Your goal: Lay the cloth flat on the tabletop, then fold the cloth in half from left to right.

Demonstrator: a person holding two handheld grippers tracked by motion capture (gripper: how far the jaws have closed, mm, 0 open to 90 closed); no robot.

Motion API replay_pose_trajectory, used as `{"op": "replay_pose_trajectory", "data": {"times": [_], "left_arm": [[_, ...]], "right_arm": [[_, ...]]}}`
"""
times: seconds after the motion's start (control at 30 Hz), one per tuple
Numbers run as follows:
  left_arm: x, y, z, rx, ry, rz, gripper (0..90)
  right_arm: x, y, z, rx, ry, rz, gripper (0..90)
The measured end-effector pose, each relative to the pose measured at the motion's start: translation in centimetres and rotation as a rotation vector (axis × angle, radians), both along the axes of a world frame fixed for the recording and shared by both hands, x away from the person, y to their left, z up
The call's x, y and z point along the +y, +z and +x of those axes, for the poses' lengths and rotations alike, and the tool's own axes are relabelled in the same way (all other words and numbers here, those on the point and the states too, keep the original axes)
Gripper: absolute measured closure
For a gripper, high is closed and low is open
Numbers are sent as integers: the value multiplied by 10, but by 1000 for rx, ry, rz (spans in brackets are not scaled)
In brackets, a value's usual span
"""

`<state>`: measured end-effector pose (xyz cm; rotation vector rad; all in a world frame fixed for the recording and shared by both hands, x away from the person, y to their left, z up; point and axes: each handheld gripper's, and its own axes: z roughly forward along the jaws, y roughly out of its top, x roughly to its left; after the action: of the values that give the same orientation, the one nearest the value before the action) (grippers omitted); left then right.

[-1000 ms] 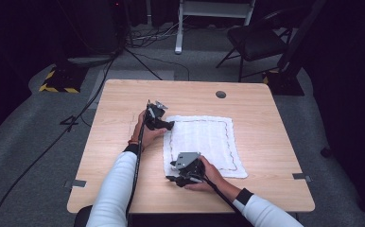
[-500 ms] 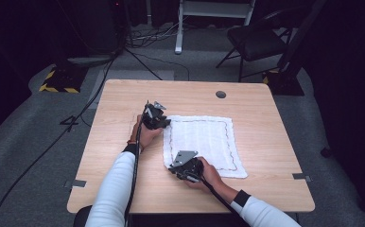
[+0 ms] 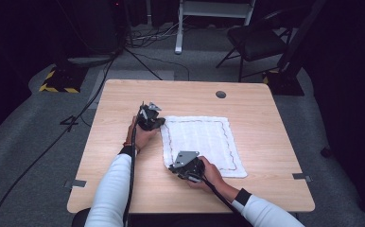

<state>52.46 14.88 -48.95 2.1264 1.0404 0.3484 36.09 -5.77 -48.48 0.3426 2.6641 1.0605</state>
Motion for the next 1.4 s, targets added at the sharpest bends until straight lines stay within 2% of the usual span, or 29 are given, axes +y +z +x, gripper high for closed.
{"op": "replay_pose_trajectory", "data": {"times": [0.37,0.53,0.8,1.23,1.4], "left_arm": [[24,7,-11,-14,48,-3,879],[30,6,-14,-7,45,3,879],[34,7,-19,-7,49,-4,879],[37,8,-21,4,36,-20,879],[35,12,-22,-16,39,-28,879]], "right_arm": [[12,2,-5,-29,42,1,864],[16,4,-4,-25,67,8,866],[19,6,-6,-30,82,4,867],[12,13,-7,-46,96,15,867],[7,16,-7,-54,90,28,867]]}}
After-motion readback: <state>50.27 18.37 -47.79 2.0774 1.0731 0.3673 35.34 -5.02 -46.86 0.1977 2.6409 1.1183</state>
